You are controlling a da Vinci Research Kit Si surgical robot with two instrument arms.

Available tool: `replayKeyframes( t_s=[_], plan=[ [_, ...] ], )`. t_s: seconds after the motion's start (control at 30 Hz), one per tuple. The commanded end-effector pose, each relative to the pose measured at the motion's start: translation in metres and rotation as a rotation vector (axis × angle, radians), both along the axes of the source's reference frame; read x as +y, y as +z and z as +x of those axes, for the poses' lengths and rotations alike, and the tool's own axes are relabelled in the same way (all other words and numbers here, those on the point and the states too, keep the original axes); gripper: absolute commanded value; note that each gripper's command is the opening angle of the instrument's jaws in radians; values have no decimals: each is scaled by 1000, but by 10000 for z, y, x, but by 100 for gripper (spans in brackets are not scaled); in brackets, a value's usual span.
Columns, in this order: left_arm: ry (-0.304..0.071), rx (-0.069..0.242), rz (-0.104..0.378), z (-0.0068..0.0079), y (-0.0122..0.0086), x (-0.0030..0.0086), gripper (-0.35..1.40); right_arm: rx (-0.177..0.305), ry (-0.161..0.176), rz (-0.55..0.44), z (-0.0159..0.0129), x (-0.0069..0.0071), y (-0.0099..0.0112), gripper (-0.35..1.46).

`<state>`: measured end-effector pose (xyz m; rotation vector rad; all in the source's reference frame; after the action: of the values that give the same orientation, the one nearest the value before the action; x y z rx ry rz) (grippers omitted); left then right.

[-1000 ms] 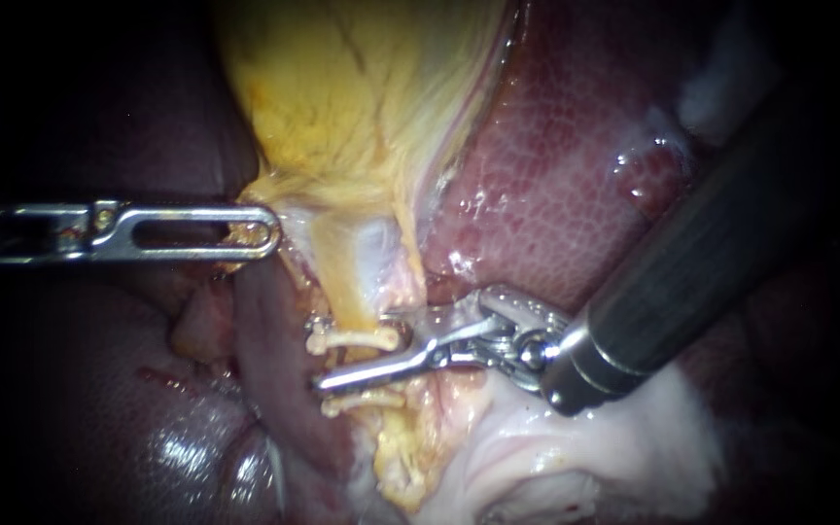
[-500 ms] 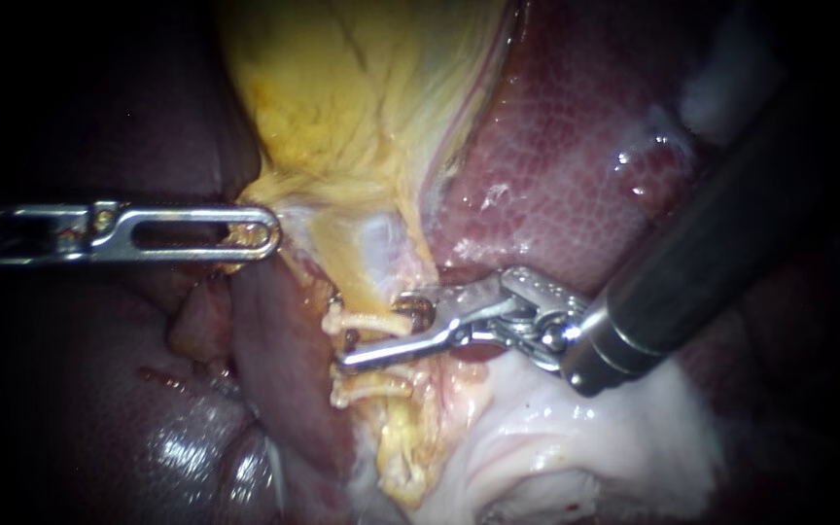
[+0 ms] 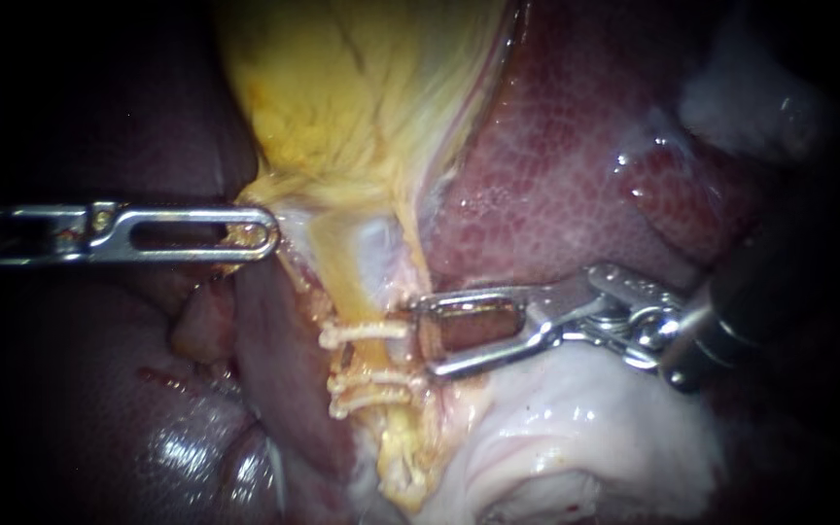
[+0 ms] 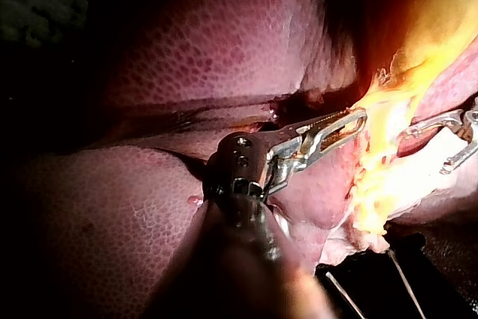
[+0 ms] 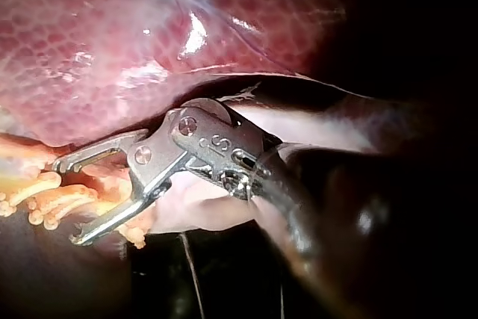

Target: Going back third clip left tube

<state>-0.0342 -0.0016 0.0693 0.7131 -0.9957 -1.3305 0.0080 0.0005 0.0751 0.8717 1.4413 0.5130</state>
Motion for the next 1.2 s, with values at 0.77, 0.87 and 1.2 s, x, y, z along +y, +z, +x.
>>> replayKeyframes(
  t_s=[0.77, 0.87, 1.2],
  plan=[
    [7, -1, -20, -34, 28, -20, -35, -69, -14, -114, -50, 24, -67, 60],
    [20, -4, -18, -54, 44, -31, -35, -69, -13, -114, -50, 24, -67, 60],
    [37, 6, -16, -95, 67, -41, -35, -69, -13, -114, -49, 23, -68, 60]
  ],
)
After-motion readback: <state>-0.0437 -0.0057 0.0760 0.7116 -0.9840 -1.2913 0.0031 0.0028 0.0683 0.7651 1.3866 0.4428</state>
